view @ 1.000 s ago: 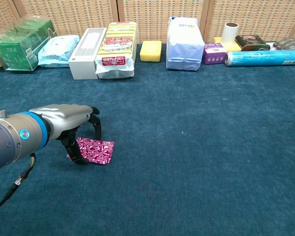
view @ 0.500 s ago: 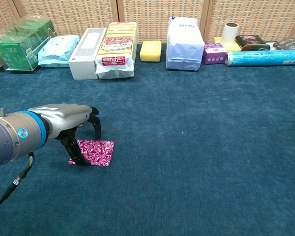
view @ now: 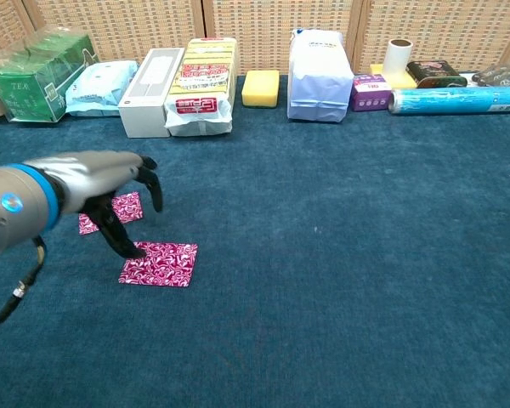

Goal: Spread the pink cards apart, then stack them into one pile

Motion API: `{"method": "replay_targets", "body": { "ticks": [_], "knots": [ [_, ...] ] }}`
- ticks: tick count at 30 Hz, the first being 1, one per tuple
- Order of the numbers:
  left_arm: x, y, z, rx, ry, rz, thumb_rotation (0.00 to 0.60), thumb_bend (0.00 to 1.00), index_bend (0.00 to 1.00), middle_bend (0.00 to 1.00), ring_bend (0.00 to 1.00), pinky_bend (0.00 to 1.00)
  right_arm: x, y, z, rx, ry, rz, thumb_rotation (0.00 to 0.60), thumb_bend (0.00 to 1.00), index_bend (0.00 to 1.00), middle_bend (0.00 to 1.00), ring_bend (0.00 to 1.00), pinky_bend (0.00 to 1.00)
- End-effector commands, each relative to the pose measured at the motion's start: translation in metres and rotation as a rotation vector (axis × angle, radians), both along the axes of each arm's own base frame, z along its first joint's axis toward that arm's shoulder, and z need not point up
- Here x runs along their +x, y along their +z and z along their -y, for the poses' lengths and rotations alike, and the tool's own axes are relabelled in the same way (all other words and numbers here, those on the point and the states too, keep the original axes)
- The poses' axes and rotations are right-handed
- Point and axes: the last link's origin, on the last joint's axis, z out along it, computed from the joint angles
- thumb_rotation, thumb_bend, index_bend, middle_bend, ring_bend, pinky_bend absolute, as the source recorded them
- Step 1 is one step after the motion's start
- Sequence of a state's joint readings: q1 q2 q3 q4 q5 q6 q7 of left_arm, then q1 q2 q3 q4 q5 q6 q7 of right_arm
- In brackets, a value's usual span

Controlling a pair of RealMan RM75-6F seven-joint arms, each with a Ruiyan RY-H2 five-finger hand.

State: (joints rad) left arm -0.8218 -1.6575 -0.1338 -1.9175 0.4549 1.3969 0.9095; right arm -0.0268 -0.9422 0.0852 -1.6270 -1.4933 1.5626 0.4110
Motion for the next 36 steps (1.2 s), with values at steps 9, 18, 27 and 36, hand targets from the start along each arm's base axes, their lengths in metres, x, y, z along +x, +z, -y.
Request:
{"method": "replay_targets", "body": {
  "ticks": [9, 18, 27, 36],
  "knots": [
    [-0.053, 0.031, -0.034, 0.145, 0.207, 0.014, 0.6, 0.16, 0.31, 0.0, 0.0, 0.1, 0.002, -0.003, -0.001, 0.011, 0.004, -0.005, 0.6, 0.0, 0.12, 0.08, 0.01, 0.0],
    [-0.064, 0.021, -0.045, 0.17, 0.28, 0.004, 0.6, 0.16, 0.31, 0.0, 0.0, 0.1, 0.002, -0.004, 0.0, 0.014, 0.001, -0.01, 0.6, 0.0, 0.12, 0.08, 0.01, 0.0],
    [-0.057, 0.007, -0.052, 0.177, 0.302, -0.036, 0.6, 0.14, 0.31, 0.0, 0.0, 0.1, 0.0, -0.002, 0.0, 0.01, 0.001, -0.001, 0.6, 0.0, 0.12, 0.09, 0.01, 0.0],
    [-0.053, 0.002, -0.053, 0.176, 0.303, -0.048, 0.6, 0.14, 0.31, 0.0, 0.0, 0.1, -0.001, 0.0, 0.0, 0.009, -0.001, 0.006, 0.6, 0.0, 0.12, 0.09, 0.01, 0.0]
  ]
}}
